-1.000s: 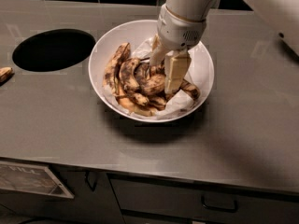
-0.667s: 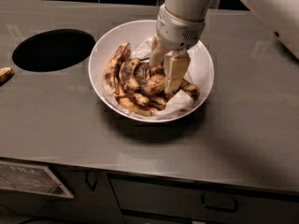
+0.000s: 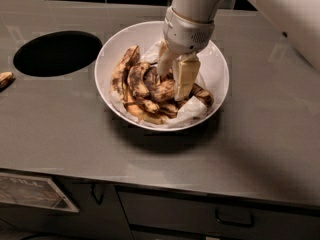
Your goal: Pick banana from white bowl
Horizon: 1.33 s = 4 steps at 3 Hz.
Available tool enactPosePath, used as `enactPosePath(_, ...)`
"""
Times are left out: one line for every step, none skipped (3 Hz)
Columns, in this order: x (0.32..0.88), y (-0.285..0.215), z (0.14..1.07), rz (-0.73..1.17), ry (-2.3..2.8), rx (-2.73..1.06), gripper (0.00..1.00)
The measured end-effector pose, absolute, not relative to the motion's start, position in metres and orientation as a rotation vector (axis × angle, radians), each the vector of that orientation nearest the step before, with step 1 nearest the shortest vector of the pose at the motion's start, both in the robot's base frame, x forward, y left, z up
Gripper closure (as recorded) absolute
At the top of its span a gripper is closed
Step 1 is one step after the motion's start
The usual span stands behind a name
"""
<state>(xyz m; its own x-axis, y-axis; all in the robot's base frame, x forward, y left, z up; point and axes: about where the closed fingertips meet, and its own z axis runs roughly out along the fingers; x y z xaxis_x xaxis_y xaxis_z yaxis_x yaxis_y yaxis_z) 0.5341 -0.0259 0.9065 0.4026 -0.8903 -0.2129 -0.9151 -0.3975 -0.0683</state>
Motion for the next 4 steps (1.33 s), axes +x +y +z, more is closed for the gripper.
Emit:
enactPosePath(0.534, -0.026, 0.907, 0.212, 1.614, -2.480, 0.61)
enactPosePath(0.533, -0.026, 0.910, 0.212, 1.608, -2.464, 0.85)
enactPosePath(0.533, -0.026, 0.910, 0.211, 1.608, -2.464, 1.00)
enactPosePath(0.535, -0.022, 0.919, 0.150, 1.604, -2.431, 1.00)
